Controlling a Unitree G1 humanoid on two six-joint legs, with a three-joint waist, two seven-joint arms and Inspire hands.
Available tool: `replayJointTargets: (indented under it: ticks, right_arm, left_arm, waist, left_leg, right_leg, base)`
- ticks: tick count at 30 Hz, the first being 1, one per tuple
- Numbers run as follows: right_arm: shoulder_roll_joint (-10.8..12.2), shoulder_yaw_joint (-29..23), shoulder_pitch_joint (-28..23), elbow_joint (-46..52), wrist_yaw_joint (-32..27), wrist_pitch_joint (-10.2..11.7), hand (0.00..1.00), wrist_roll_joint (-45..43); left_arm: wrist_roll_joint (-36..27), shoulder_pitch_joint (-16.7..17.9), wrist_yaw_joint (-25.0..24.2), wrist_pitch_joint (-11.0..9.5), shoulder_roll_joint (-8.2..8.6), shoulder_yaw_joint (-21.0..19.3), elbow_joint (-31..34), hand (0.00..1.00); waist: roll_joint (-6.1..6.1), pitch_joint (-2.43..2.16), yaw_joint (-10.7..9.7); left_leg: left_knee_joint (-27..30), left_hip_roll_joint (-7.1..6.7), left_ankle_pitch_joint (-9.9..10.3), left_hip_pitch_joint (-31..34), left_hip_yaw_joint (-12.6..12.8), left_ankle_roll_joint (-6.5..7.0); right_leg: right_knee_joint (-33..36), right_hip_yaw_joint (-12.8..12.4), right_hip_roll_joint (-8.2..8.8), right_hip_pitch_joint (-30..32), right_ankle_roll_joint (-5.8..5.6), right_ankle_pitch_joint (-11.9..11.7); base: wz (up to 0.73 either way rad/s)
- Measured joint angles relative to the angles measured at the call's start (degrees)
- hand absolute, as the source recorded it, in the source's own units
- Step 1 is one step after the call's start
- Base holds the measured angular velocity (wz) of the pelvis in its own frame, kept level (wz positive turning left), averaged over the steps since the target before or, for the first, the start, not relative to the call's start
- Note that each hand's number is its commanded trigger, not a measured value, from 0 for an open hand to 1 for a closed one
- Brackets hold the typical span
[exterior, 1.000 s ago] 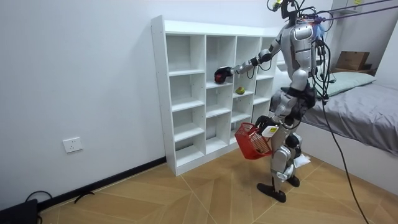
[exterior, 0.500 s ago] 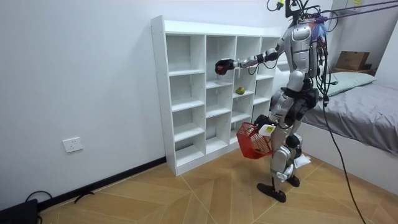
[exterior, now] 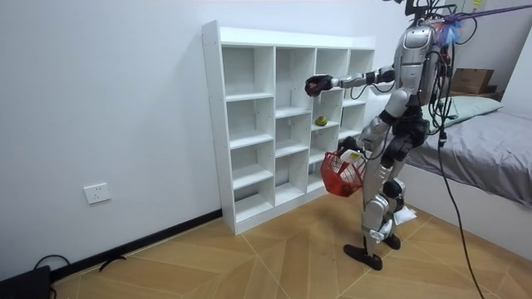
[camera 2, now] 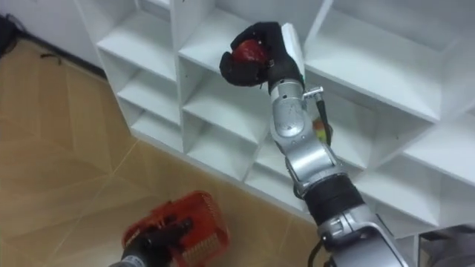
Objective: Collect fruits from the closet
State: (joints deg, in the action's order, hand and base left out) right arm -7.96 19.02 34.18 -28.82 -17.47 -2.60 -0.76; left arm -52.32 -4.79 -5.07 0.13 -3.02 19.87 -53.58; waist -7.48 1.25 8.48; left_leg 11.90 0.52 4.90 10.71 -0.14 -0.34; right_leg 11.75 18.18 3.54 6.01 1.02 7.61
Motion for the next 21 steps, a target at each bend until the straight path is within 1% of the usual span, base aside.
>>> replayJointTargets:
  ticks: [2,4,6,9,12,14,17,21]
  right_arm:
    - [1.2,0.0,-0.1,0.8,0.0,0.0,1.00,0.0]
    - [1.7,0.0,-0.3,2.3,0.6,-0.3,1.00,0.0]
    - [1.8,0.0,-1.9,5.6,1.6,-0.8,1.00,0.0]
    - [1.9,0.0,-3.9,8.7,2.9,-1.0,1.00,0.6]
    - [2.0,0.2,-5.1,9.2,3.9,-1.1,1.00,0.6]
    - [2.1,1.4,-6.2,9.3,4.1,-1.1,1.00,0.6]
    - [2.3,2.4,-8.6,10.6,5.3,-1.1,1.00,0.6]
    - [2.5,2.5,-11.6,11.1,5.8,-1.1,1.00,0.7]
  left_arm:
    - [-1.0,-0.4,0.0,0.2,0.27,0.9,0.9,1.00]
    - [-1.0,-1.0,0.1,0.5,0.52,1.2,0.9,1.00]
    - [-1.0,-1.2,0.8,1.4,0.55,1.2,2.0,1.00]
    - [-1.6,-2.1,1.1,1.9,0.78,1.2,3.4,1.00]
    - [-4.6,-2.4,1.3,2.0,1.23,2.0,6.2,1.00]
    - [-5.6,-2.5,2.1,1.9,1.32,3.0,9.5,1.00]
    - [-5.9,-2.6,2.5,1.9,1.38,3.6,13.2,1.00]
    - [-5.6,-3.0,3.4,1.9,1.68,4.1,14.7,1.00]
  waist:
    - [0.24,-0.08,-0.8]
    - [0.36,-0.06,-1.9]
    - [0.41,-0.03,-2.3]
    - [0.70,0.00,-2.5]
    - [1.29,0.36,-2.7]
    - [1.63,0.39,-3.7]
    - [1.63,0.37,-4.0]
    - [1.67,0.34,-4.2]
  left_leg:
    - [-0.1,0.03,0.0,-0.5,0.3,0.01]
    - [-0.1,0.01,0.0,-0.4,0.3,0.01]
    - [-0.2,0.01,0.0,-0.4,0.3,0.03]
    - [-0.5,-0.03,0.0,-0.6,0.4,0.04]
    - [-0.9,-0.11,0.0,-1.4,0.5,0.05]
    - [-1.2,-0.23,0.1,-1.9,0.3,0.08]
    - [-1.6,-0.26,0.1,-2.1,0.3,0.09]
    - [-1.9,-0.28,0.1,-2.6,0.8,0.11]
  right_leg:
    - [0.0,-0.4,-0.04,-0.2,-0.03,0.0]
    - [-0.1,-0.4,-0.04,-0.2,-0.05,0.0]
    - [-0.2,-0.4,-0.03,-0.2,-0.05,0.0]
    - [-0.2,-0.4,0.04,-0.2,-0.08,0.0]
    - [-0.3,-0.4,0.14,-0.9,-0.15,0.1]
    - [-0.9,0.0,0.15,-1.8,-0.24,0.1]
    - [-1.1,-0.3,0.07,-1.9,-0.39,0.2]
    - [-1.1,-0.9,0.08,-2.0,-0.43,0.3]
  base:
    - [-0.07]
    - [0.00]
    - [0.00]
    - [0.00]
    - [-0.01]
    - [0.07]
    - [0.02]
    - [-0.05]
